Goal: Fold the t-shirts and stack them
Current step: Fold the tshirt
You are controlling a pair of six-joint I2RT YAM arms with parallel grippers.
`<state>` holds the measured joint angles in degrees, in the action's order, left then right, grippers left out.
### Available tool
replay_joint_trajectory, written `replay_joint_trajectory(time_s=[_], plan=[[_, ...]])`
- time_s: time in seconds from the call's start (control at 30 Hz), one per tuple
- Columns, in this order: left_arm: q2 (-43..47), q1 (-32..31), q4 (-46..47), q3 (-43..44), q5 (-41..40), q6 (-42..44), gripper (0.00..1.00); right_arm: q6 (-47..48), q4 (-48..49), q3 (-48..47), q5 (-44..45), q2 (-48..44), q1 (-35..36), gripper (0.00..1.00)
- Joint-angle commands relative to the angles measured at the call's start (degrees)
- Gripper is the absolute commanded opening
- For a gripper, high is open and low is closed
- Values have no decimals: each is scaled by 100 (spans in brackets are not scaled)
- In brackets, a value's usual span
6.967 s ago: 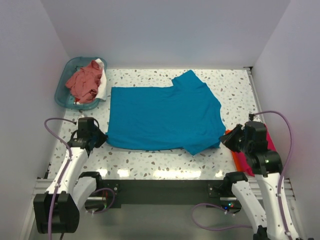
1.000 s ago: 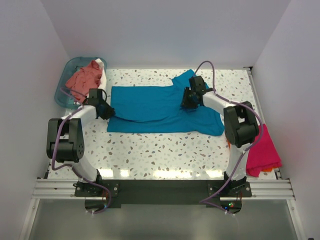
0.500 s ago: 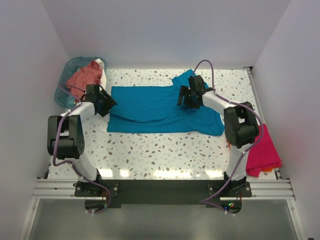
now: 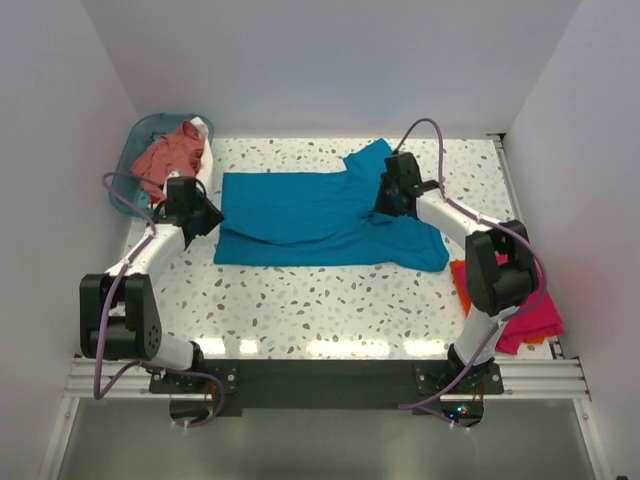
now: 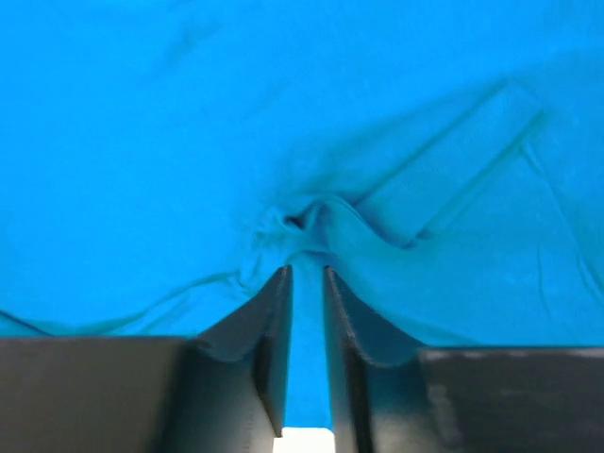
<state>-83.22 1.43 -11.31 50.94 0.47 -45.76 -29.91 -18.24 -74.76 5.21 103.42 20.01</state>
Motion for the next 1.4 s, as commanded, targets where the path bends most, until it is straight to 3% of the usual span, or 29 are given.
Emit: replay_joint_trajectory(time_s=[0.0,0.1,0.2,0.47,0.73,0.9,1.23,1.37], plan=[[78,-345,-117,-163,-346,190,31,-111,5,207,278,-76,108,21],[-62,-643,-29,-260,-311,164,20,-120,-118,208,401,73,135,15],[-256,-890,84,-251,-285,164,16,-85,-180,225,594,179,135,12],[-862,-1040,314,4,-73,251,15,20,-312,155,806,346,135,12],[-1389,-1048,524,364,199,269,22,73,-294,137,867,416,135,13],[-1618,-1048,551,689,190,243,33,143,-294,58,876,504,126,16],[-1970,-1040,533,892,278,225,38,328,-180,-416,762,908,143,19],[-1707,-1005,604,742,217,269,48,381,-154,-609,753,1049,135,21]])
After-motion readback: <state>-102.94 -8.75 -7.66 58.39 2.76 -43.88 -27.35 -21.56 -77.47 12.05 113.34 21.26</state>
